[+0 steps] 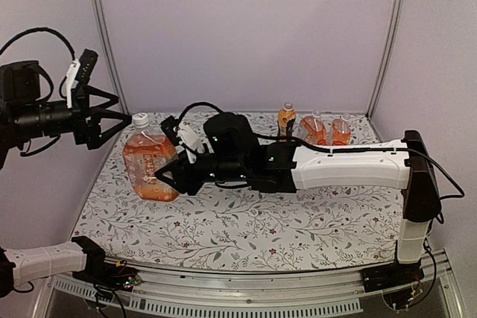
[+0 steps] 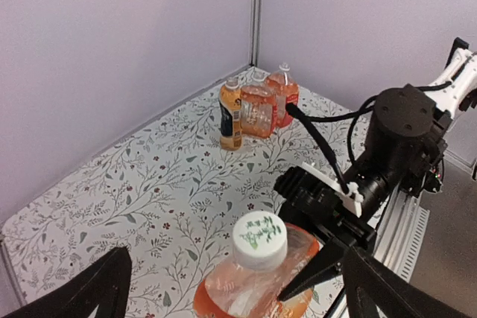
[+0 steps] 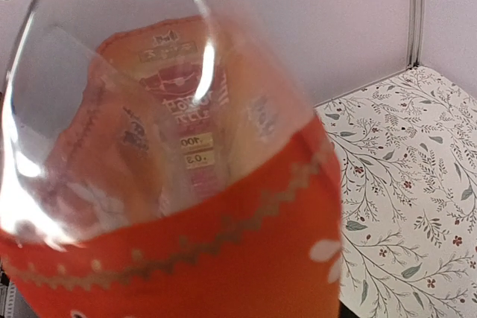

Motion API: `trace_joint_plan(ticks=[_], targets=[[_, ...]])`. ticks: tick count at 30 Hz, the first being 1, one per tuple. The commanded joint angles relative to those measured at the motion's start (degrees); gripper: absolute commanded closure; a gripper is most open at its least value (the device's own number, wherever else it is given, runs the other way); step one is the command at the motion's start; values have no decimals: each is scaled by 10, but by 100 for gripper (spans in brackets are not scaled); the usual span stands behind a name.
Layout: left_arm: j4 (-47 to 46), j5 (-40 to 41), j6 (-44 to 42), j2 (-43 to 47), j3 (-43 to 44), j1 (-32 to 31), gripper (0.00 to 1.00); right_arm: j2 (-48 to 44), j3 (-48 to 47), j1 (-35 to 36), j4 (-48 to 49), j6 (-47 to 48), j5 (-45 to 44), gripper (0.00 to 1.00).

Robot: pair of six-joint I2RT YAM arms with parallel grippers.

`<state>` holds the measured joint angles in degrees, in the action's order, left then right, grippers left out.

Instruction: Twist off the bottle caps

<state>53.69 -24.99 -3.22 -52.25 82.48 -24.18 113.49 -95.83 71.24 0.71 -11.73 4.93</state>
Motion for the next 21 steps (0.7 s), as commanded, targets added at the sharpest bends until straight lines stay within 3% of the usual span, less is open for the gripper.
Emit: trace_joint_plan(ticks=[1, 4, 8, 18, 21], targets=[[-102, -41, -61, 151, -102, -5, 0, -69, 38, -6, 78, 29, 111, 65], [-117, -100, -78, 221, -180, -5, 0, -101, 64, -7, 116, 36, 158, 65], [-84, -190, -97, 245, -227, -5, 3, -128, 74, -5, 136, 42, 186, 64], [-136, -245, -48, 191, -219, -8, 11, -116, 43, 8, 135, 57, 176, 66], [-151, -268, -36, 189, -226, -11, 18, -109, 37, 8, 134, 58, 170, 66]])
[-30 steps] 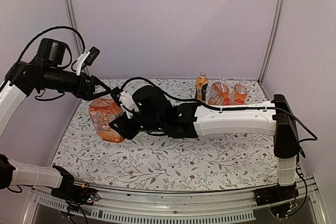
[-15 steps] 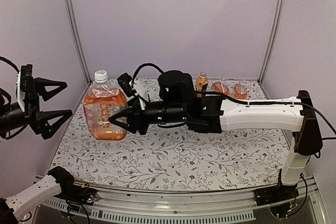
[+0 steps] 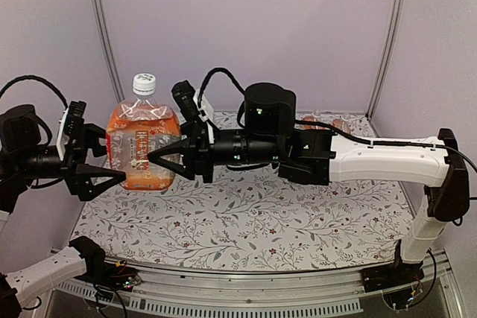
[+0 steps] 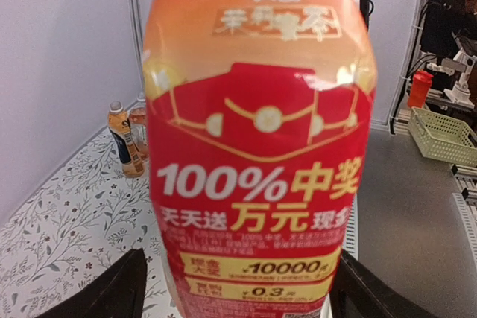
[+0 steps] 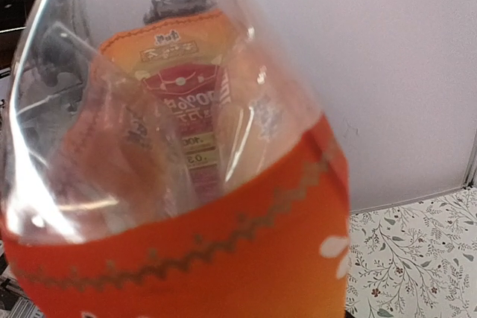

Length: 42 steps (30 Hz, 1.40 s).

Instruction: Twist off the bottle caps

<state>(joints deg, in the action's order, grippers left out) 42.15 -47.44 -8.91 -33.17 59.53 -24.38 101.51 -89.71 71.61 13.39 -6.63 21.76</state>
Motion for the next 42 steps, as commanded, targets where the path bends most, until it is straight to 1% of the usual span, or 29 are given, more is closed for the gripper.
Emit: trace_joint_plan(ticks=[1, 5, 7, 8, 11, 13, 15, 16, 19, 21, 22, 25, 28, 31, 34, 36, 39, 42], targets=[[-38, -46, 26, -3, 0, -11, 23, 13, -26, 4, 7, 7, 1, 66], [-65, -42, 50, -2, -17, -17, 38, 21, -36, 4, -2, 10, -5, 66], [-77, -42, 54, -2, -16, -20, 47, 23, -38, 5, -9, 10, -9, 65], [-78, -42, 55, -4, -15, -21, 51, 23, -37, 5, -11, 9, -12, 64], [-80, -40, 58, -7, -13, -23, 64, 18, -31, 4, -17, 7, -24, 55], [-78, -32, 61, -5, -15, -23, 67, 8, -22, 5, -22, 8, -37, 42], [-64, -2, 48, -2, -14, -24, 67, -9, -3, 5, -34, 10, -69, 29], [-50, 23, 29, -1, -11, -24, 68, -19, 5, 4, -48, 11, -91, 25], [-14, 169, -47, -4, -6, -25, 68, -69, 21, 4, -108, 11, -172, 22], [-8, 263, -138, -8, -11, -26, 68, -97, 17, 4, -162, -9, -212, 21], [-10, 305, -186, -11, -15, -27, 68, -105, 10, 4, -192, -21, -245, 21], [-35, 424, -294, -17, -34, -38, 72, -101, -39, 4, -294, -77, -310, 22], [-56, 490, -362, -18, -47, -58, 72, -63, -114, 5, -383, -127, -334, 22], [-75, 552, -409, -18, -59, -88, 72, -20, -172, 2, -416, -158, -332, 23], [-86, 594, -438, -15, -67, -125, 72, 10, -209, -10, -417, -185, -311, 24], [-87, 598, -445, -13, -71, -140, 72, 25, -230, -21, -419, -199, -298, 26], [-86, 603, -453, -15, -74, -147, 72, 48, -263, -29, -423, -208, -274, 30], [-87, 602, -452, -18, -74, -149, 72, 60, -277, -29, -427, -210, -252, 35]])
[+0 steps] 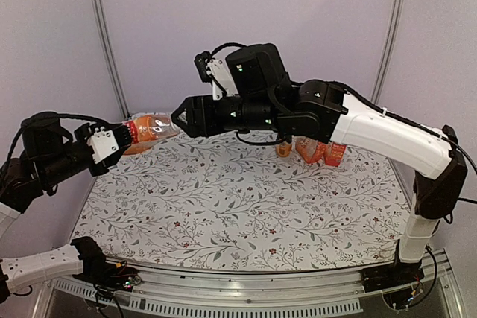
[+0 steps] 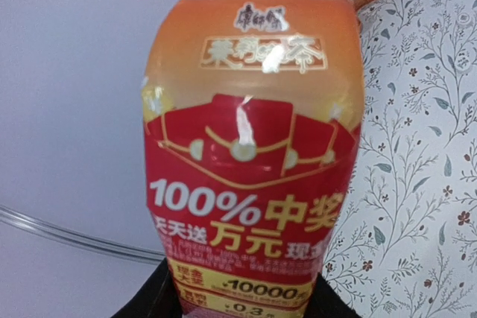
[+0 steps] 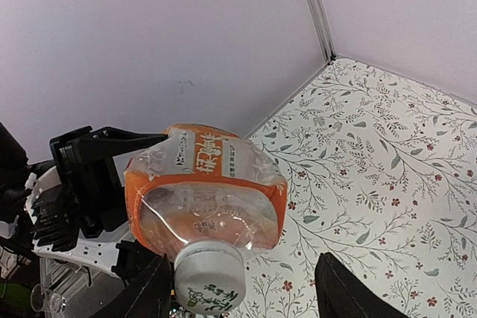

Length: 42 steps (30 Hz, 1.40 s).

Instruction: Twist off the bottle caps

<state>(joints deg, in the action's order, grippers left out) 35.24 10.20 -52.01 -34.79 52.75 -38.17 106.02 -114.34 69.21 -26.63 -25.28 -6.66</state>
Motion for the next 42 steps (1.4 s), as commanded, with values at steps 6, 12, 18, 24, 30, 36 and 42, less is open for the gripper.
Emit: trace_joint_plan(ticks=[6, 12, 18, 24, 30, 36, 42], targets=[[-23, 23, -16, -9, -5, -15, 73, 19, -24, -5, -29, -33, 53, 55], [-27, 28, -11, -11, -4, -16, 73, 28, -24, -7, -21, -52, 116, 60], [-19, 10, -13, -6, -5, -17, 75, 22, -11, -8, -1, -49, 117, 86], [65, -136, -44, 29, -3, -17, 76, 15, 6, -5, 28, -2, 168, 100], [211, -320, 1, 20, 50, -17, 82, 13, 2, 57, -64, 252, 198, 100], [287, -432, 44, -2, 70, -17, 88, -2, 10, 129, -145, 466, 155, 100], [299, -456, 48, -12, 68, -17, 92, -4, 6, 167, -159, 604, 25, 100]])
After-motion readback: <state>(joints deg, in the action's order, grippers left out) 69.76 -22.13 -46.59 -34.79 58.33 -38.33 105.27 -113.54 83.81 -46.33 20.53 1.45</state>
